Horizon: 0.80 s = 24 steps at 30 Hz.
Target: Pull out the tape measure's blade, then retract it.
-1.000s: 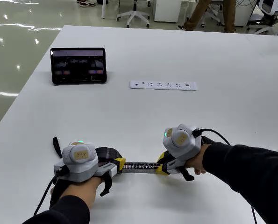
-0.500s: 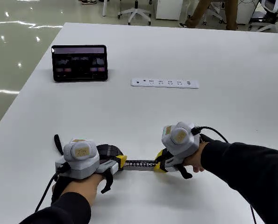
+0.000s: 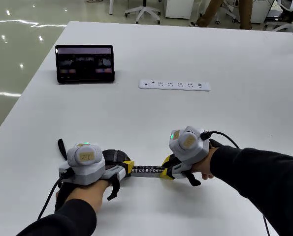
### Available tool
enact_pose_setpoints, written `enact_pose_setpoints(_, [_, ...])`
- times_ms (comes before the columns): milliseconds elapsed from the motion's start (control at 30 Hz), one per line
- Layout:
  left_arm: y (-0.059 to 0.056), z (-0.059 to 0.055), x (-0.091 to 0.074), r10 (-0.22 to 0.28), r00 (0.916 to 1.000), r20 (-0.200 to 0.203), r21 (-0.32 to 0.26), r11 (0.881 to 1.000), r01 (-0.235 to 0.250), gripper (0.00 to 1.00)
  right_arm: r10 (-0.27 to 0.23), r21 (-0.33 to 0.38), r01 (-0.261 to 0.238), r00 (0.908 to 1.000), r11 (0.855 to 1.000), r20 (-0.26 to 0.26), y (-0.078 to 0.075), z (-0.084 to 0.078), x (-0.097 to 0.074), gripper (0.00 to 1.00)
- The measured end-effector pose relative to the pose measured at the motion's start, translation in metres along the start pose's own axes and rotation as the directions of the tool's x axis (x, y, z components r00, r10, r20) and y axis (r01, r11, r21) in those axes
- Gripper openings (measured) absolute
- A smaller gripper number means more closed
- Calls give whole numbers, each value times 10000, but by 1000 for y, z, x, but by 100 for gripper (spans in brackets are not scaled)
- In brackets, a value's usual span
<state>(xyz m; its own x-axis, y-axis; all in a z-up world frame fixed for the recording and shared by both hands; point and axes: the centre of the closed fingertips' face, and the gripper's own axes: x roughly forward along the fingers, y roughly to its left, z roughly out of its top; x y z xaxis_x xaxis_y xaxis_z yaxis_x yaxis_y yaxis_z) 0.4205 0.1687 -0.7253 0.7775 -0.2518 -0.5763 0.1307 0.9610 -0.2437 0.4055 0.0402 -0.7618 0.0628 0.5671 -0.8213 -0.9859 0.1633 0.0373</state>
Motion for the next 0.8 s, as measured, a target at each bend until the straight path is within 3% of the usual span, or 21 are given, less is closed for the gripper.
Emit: enact_pose_setpoints(800, [1,-1,0,-68,10000,2,-79,9999,68,58,-10,-105,13,9997,9999,245,3,9,6,11])
